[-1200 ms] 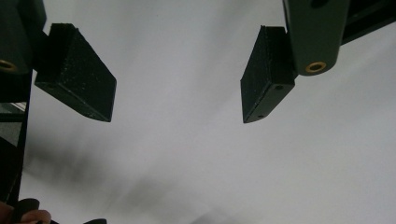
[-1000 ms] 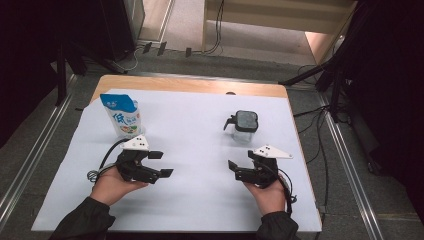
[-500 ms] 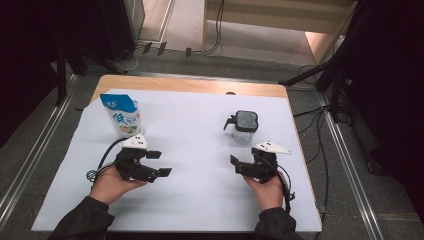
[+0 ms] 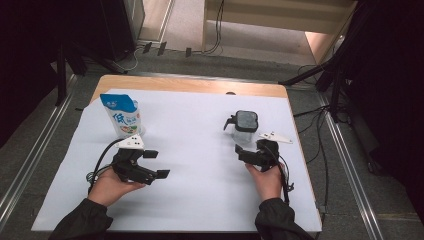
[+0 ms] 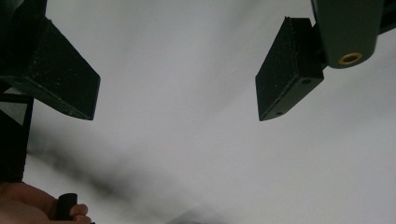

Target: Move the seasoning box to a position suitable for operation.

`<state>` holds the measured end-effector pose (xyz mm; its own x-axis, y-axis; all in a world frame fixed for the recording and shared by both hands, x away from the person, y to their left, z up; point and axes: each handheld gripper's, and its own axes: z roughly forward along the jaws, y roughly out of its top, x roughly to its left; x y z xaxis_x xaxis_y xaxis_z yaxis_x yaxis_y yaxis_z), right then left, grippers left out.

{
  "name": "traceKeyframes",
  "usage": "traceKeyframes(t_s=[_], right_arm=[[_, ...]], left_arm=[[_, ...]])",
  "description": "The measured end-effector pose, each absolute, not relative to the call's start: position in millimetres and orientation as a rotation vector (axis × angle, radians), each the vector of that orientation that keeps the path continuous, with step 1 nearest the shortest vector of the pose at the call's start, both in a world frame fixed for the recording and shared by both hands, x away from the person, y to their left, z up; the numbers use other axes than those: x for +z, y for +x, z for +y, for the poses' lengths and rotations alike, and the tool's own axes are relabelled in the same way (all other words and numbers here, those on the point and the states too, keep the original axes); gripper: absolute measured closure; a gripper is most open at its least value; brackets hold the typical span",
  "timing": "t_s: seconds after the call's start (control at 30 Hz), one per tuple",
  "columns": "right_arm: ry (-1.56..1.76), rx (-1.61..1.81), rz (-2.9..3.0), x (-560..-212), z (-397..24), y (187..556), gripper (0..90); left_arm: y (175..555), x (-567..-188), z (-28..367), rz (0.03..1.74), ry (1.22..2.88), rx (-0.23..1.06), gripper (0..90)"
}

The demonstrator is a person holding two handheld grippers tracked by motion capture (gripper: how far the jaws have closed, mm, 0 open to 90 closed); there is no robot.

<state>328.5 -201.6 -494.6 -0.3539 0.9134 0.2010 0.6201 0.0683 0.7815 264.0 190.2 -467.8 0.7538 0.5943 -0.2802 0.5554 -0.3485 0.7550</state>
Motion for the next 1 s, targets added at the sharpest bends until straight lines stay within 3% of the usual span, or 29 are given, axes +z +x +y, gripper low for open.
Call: traceKeyframes(t_s=[0.13,1.0], right_arm=[[1.568,1.126,1.975,-495,-200,339,1.7],[1.552,1.021,1.951,-503,-175,396,0.0]], left_arm=[[262,-470,191,0.877,2.04,0.055,14.8],[244,-472,202,0.935,2.035,0.095,14.8]])
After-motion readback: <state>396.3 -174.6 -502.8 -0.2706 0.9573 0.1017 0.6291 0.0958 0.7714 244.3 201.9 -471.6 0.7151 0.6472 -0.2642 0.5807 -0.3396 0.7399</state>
